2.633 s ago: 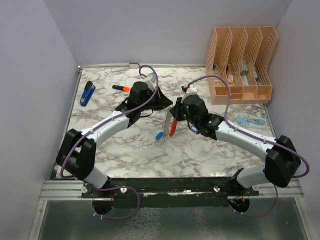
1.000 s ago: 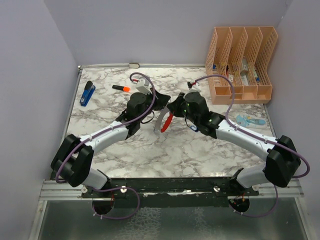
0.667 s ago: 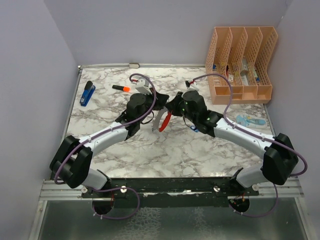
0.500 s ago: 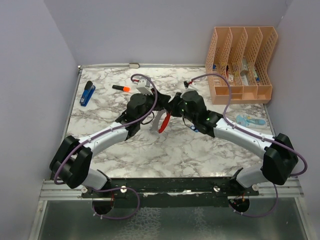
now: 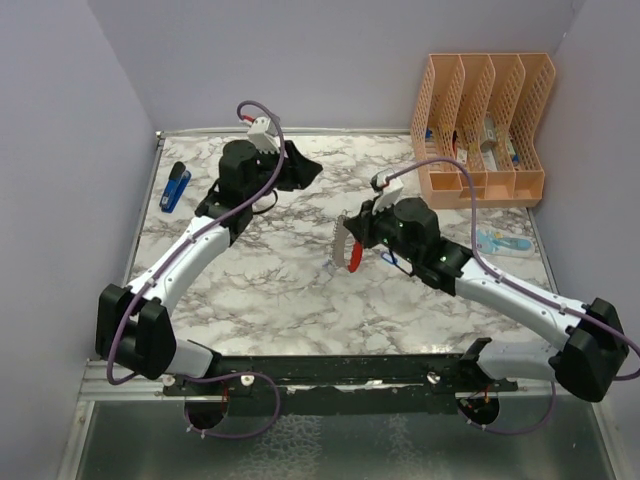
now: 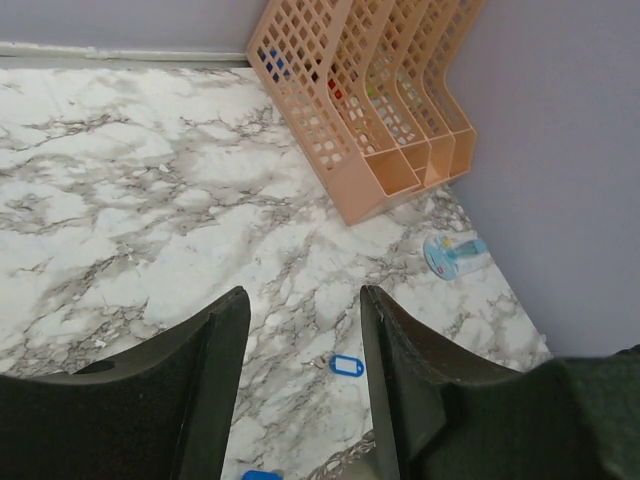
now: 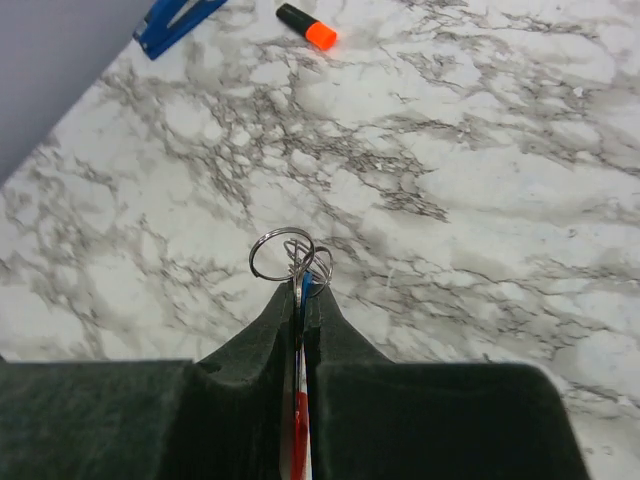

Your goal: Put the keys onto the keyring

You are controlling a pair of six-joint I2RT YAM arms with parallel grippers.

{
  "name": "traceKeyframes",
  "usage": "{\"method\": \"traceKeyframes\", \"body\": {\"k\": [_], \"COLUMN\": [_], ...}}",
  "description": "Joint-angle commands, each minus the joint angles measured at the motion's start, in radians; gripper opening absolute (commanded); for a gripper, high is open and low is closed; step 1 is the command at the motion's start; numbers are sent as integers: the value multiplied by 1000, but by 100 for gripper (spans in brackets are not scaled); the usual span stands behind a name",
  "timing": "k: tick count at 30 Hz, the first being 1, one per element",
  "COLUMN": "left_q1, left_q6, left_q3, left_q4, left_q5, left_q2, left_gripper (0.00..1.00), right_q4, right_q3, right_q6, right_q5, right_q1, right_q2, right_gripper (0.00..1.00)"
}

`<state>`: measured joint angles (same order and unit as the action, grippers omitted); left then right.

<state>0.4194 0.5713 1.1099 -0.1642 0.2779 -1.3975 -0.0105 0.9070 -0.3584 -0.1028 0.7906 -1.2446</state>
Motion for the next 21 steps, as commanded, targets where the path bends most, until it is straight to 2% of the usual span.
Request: {"method": "traceKeyframes", "body": {"k": [1, 3, 8, 11, 15, 21], "left_q1": [-38, -53, -48, -37, -13, 10], "left_q6": [-57, -62, -37, -77, -82, -100], "left_q3": [88, 127, 230, 267, 287, 326], "left_q4": [161, 191, 294, 388, 432, 492], "left_q5": [248, 359, 625, 646, 679, 721], "left_q2": [17, -11, -120, -147, -152, -171], "left_gripper": [49, 45, 31, 31, 31, 33], "right_q4": [-99, -136, -167, -180, -150, -121], "right_q3": [-101, -141, -193, -207, -173, -129], "right_q6": [295, 351, 460, 502, 539, 508], "right_q5": [119, 179, 198, 172, 133, 60], "right_q1": [-5, -5, -5, -4, -4, -4], "right_q2": [97, 136, 195, 210, 165, 93], "right_gripper": [1, 1, 1, 1, 1, 1]}}
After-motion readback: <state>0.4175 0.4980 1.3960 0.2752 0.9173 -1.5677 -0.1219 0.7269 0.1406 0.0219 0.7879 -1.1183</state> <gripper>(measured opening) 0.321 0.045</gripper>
